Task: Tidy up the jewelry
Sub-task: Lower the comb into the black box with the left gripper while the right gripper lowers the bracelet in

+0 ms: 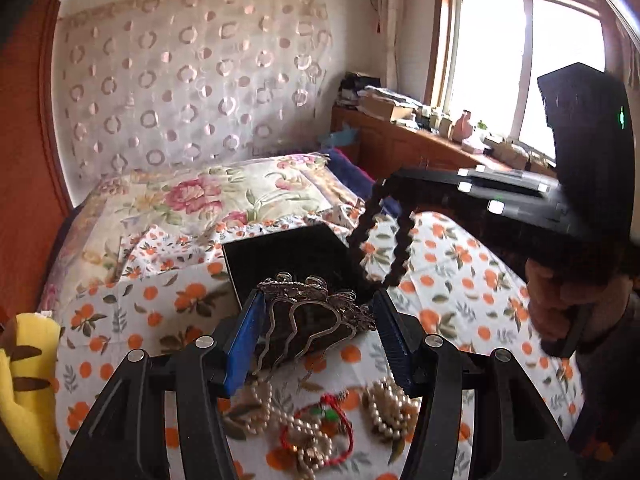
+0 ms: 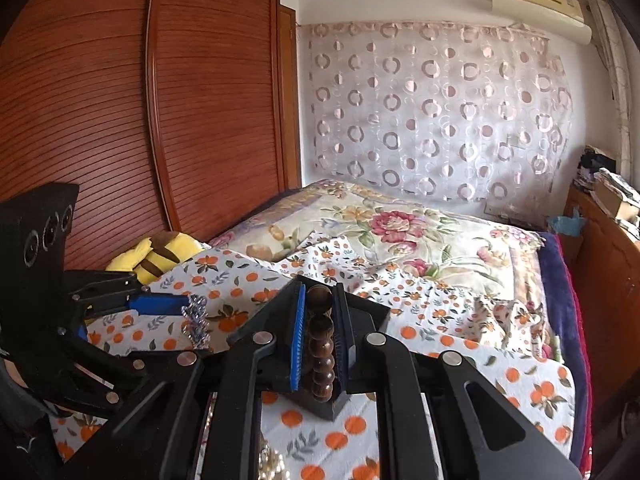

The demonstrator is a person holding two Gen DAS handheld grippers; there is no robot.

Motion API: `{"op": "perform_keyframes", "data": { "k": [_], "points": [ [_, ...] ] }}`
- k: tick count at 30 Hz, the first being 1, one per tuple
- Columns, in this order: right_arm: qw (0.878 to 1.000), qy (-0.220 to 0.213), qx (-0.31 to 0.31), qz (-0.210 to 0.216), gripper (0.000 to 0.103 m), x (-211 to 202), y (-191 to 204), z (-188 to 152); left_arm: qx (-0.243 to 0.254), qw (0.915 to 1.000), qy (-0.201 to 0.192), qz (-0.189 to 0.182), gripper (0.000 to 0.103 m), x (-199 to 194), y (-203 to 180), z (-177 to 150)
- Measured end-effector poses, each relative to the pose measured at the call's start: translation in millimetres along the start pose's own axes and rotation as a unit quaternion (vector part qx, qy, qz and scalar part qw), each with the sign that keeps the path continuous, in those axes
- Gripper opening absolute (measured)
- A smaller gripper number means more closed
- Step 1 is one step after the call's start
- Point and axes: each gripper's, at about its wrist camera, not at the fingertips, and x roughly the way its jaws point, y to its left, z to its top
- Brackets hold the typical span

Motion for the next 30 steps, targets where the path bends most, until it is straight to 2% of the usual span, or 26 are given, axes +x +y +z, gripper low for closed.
{"op": "perform_keyframes", "data": {
  "k": [6,9,11,24,27,30],
  "points": [
    [0.999,0.024,0.023,0.019,0.015,29,-10,-6,-0.018,0.9998,0.002,0.004,0.053,14,19,13],
    [0.997,0.052,0.039,0.038,0.016,42,-18,-13,-0.022,0.9997,0.008,0.012,0.053,26,26,19],
    [0.997,0.051,0.042,0.029,0.024,41,-22,-16,-0.021,0.9996,0.012,0.013,0.053,34,28,24],
    [0.996,0.052,0.073,-0.011,0.025,20,-55,-45,0.012,0.9992,0.033,0.018,0.053,80,12,48],
    [0.996,0.052,0.078,-0.011,0.025,18,-58,-49,0.014,0.9982,0.055,0.019,0.041,96,13,45],
    [0.996,0.05,0.079,-0.013,0.025,17,-61,-49,0.015,0.9971,0.07,0.025,0.041,108,13,41]
  ]
}}
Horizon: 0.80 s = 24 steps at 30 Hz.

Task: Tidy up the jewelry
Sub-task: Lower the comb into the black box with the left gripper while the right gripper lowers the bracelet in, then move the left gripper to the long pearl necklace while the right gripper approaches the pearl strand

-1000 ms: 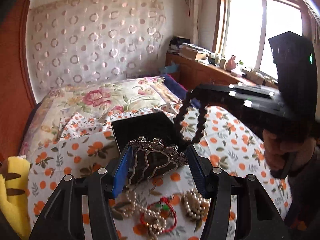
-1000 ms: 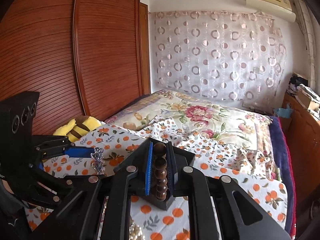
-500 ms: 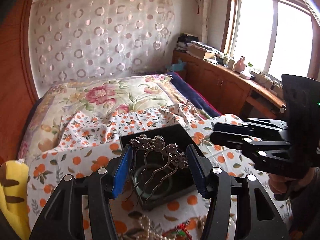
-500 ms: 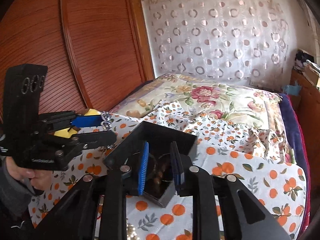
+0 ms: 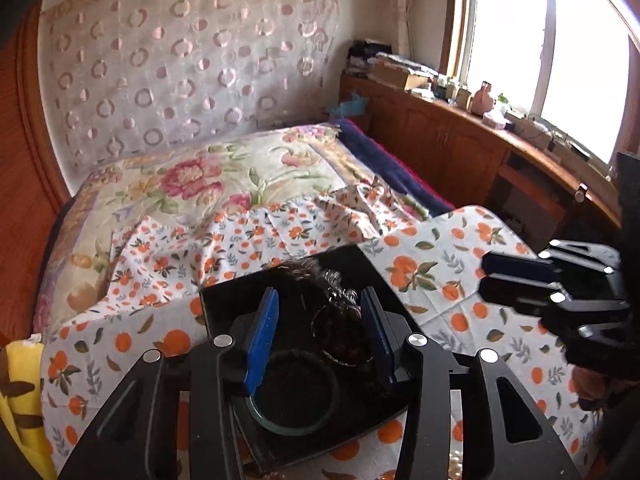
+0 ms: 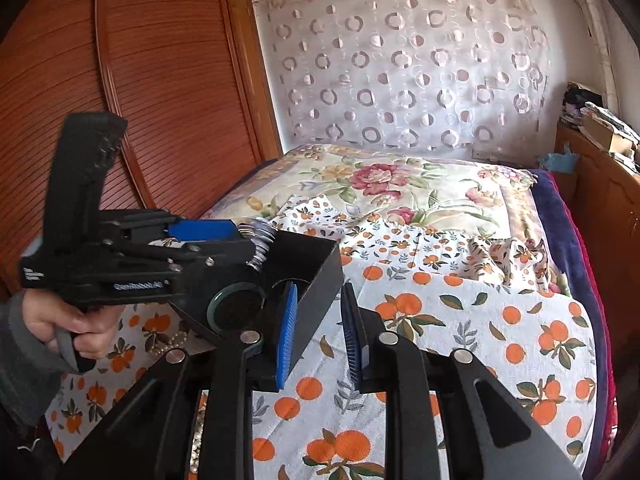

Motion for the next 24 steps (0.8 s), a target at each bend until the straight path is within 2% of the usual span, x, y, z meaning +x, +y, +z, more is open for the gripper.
{"op": "perform_keyframes", "data": {
  "k": [6,11,19,24],
  "points": [
    [1.0,-0.005,-0.006,-0.002,0.025,-6,1,1,-0.005,1.0,0.0,0.005,0.041,-6,4,-9],
    [1.0,-0.003,-0.014,-0.002,0.025,-12,9,-4,-0.009,0.9998,-0.012,0.013,0.041,-31,7,-22],
    [0.999,0.022,-0.039,0.003,0.025,-15,40,-30,-0.026,0.9996,-0.005,0.014,0.041,-66,15,-70],
    [0.998,0.047,-0.042,0.006,0.025,-12,52,-49,-0.037,0.9992,0.01,0.015,0.042,-75,21,-98]
  ]
}}
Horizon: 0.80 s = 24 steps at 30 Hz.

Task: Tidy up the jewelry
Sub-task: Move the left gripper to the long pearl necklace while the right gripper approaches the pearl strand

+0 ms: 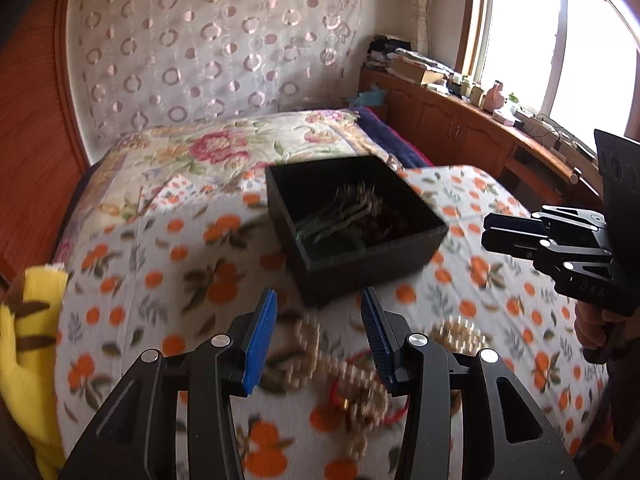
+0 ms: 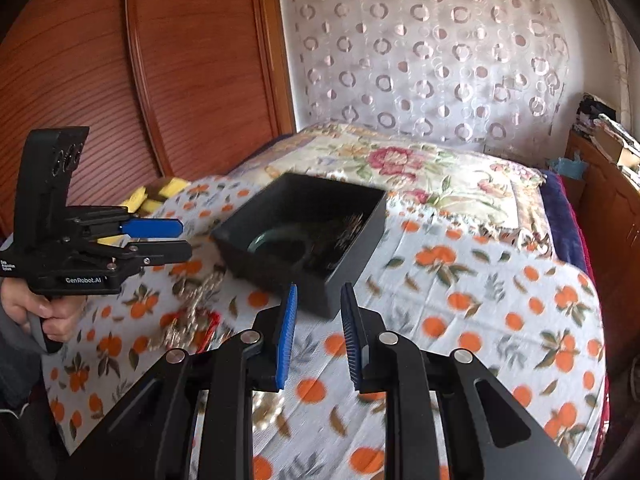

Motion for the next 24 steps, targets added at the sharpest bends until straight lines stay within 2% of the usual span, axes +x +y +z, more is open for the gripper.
{"op": "perform_keyframes", "data": {
  "k": [6,13,20,24],
  "points": [
    [0.999,0.035,0.002,0.005,0.024,7,14,-24,-0.005,0.9998,0.017,-0.001,0.042,-3,0,-33],
    [0.998,0.056,0.003,0.002,0.019,10,26,-41,-0.002,0.9996,0.028,0.009,0.042,-12,-6,-65],
    [0.998,0.056,0.03,0.015,0.019,20,26,-38,-0.009,0.9995,0.029,0.01,0.042,-20,-7,-79],
    [0.997,0.071,0.023,0.001,0.019,34,29,-37,-0.013,0.9995,0.027,0.014,0.042,-19,-5,-81]
  ]
}}
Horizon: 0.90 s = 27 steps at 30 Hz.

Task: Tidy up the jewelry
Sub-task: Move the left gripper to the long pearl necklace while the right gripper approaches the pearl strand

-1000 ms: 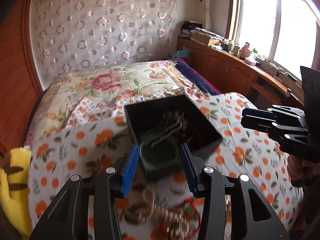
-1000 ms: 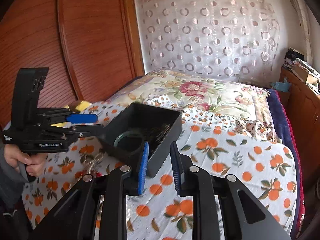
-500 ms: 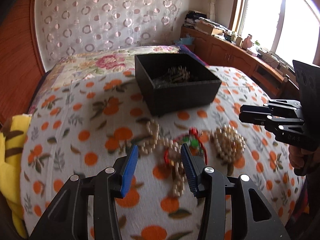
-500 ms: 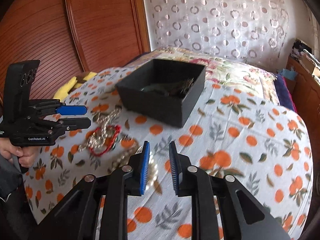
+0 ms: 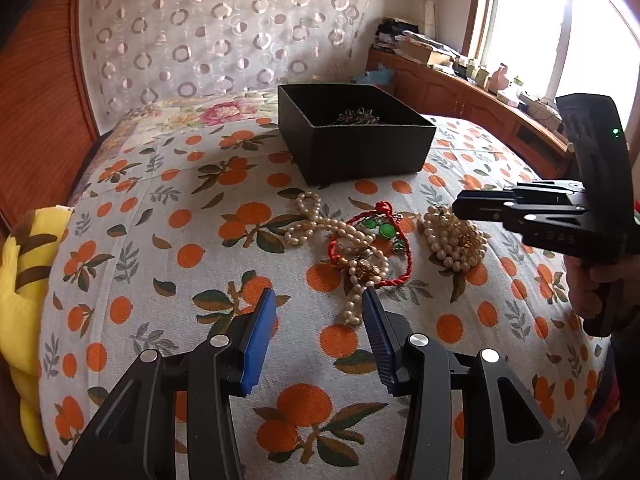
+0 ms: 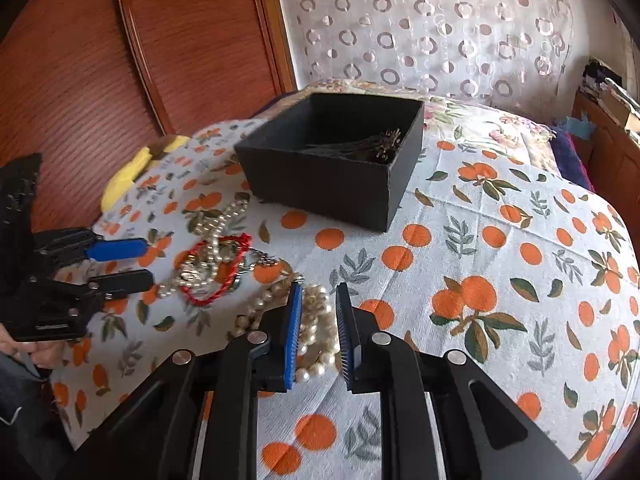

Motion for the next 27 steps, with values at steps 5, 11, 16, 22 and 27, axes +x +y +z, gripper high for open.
{"op": "perform_keyframes", "data": {
  "k": [5,11,16,22,27],
  "points": [
    [1.0,0.004,-0.002,0.0,0.019,4,2,0,-0.01,0.9999,0.001,0.004,0.042,0,8,2],
    [1.0,0.003,-0.022,-0.016,0.016,3,9,1,0.0,0.9999,0.007,0.015,0.042,11,8,12],
    [0.999,0.001,-0.027,-0.022,0.015,4,11,-1,-0.003,0.9999,0.006,0.01,0.042,21,7,23],
    [0.999,0.001,-0.026,-0.021,0.015,4,11,-1,0.011,0.9999,0.01,0.006,0.029,32,6,38],
    [0.999,0.001,-0.027,-0.023,0.015,4,11,-1,0.029,0.9991,0.024,0.02,0.025,46,3,42]
  ]
}}
